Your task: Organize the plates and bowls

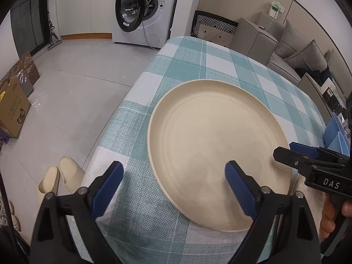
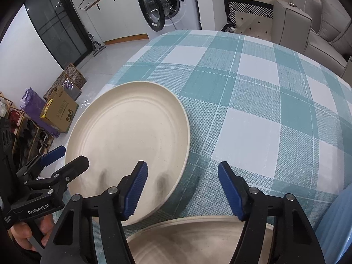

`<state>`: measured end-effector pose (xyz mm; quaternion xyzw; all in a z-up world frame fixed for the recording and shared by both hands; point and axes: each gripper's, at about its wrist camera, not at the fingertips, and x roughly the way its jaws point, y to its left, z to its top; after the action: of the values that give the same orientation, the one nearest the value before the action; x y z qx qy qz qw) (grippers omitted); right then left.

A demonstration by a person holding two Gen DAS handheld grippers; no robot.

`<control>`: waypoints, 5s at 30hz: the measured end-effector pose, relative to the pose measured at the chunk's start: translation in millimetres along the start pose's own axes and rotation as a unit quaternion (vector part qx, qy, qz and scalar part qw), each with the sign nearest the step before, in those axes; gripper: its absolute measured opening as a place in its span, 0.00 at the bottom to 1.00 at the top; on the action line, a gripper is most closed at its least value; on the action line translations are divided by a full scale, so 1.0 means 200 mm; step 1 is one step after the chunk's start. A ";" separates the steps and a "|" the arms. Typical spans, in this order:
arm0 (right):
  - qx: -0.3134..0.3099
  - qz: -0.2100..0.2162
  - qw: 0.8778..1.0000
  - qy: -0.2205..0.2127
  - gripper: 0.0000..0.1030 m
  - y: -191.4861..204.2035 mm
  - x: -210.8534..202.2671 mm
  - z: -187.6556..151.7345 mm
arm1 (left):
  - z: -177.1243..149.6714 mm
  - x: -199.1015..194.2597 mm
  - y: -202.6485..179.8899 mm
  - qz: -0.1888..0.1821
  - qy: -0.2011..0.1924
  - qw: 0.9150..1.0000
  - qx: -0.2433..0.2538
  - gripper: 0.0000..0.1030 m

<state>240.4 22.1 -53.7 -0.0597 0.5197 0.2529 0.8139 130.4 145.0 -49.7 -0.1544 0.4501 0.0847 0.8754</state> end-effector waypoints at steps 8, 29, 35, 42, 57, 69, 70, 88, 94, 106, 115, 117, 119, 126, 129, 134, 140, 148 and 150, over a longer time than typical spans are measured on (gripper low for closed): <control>-0.014 -0.001 1.000 0.011 0.43 0.02 0.03 -0.02 | -0.02 0.01 -0.02 -0.016 0.015 1.000 0.012 0.53; -0.011 0.014 1.000 0.005 0.33 0.05 0.02 -0.05 | -0.03 0.00 -0.02 -0.001 0.012 0.999 0.032 0.27; -0.017 0.019 1.000 0.007 0.33 0.05 0.02 -0.05 | -0.03 0.00 -0.03 0.005 0.009 0.999 0.040 0.27; -0.021 0.008 1.000 0.003 0.32 0.06 0.02 -0.06 | -0.03 0.00 -0.04 0.006 0.007 0.999 0.046 0.27; -0.033 -0.026 0.999 -0.024 0.23 0.08 -0.01 -0.09 | -0.04 -0.02 -0.05 0.008 0.006 0.999 0.046 0.27; -0.021 -0.021 0.999 -0.030 0.23 0.06 -0.05 -0.10 | -0.03 -0.08 -0.08 0.006 -0.009 0.999 0.051 0.27; -0.020 -0.020 0.999 -0.031 0.23 0.06 -0.06 -0.10 | -0.03 -0.08 -0.08 0.006 -0.010 0.999 0.051 0.27; -0.015 -0.015 0.998 -0.055 0.24 0.02 -0.22 -0.12 | -0.03 -0.21 -0.14 -0.009 -0.034 0.997 0.062 0.27; -0.011 -0.017 0.998 -0.065 0.24 -0.01 -0.29 -0.15 | -0.04 -0.24 -0.20 -0.015 -0.040 0.997 0.072 0.27; 0.009 -0.012 0.997 -0.080 0.24 -0.13 -0.44 -0.26 | -0.09 -0.31 -0.34 -0.028 -0.049 0.993 0.104 0.28; 0.013 -0.012 0.996 -0.086 0.24 -0.18 -0.52 -0.32 | -0.12 -0.34 -0.40 -0.035 -0.048 0.991 0.118 0.28; 0.014 -0.012 0.996 -0.087 0.24 -0.19 -0.53 -0.35 | -0.14 -0.35 -0.41 -0.038 -0.048 0.991 0.118 0.28; 0.017 -0.013 0.996 -0.087 0.24 -0.20 -0.54 -0.37 | -0.15 -0.35 -0.43 -0.038 -0.048 0.991 0.122 0.28; 0.027 -0.013 0.996 -0.083 0.24 -0.25 -0.58 -0.45 | -0.20 -0.37 -0.49 -0.039 -0.048 0.989 0.135 0.28; 0.031 -0.012 0.996 -0.085 0.24 -0.26 -0.60 -0.50 | -0.23 -0.38 -0.51 -0.042 -0.046 0.988 0.138 0.28; 0.029 -0.016 0.996 -0.082 0.24 -0.28 -0.63 -0.58 | -0.28 -0.40 -0.54 -0.043 -0.046 0.987 0.149 0.28; 0.025 -0.019 0.996 -0.081 0.24 -0.27 -0.67 -0.65 | -0.32 -0.42 -0.56 -0.047 -0.043 0.986 0.155 0.28; 0.030 -0.026 0.996 -0.077 0.24 -0.29 -0.70 -0.72 | -0.37 -0.43 -0.59 -0.047 -0.041 0.984 0.166 0.28; 0.028 -0.029 0.996 -0.075 0.24 -0.28 -0.70 -0.74 | -0.38 -0.42 -0.59 -0.047 -0.038 0.984 0.167 0.28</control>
<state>99.9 -129.0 -7.5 -0.0329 0.4621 0.2185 0.8589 57.4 8.1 1.0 -0.0242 0.4161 -0.0272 0.9086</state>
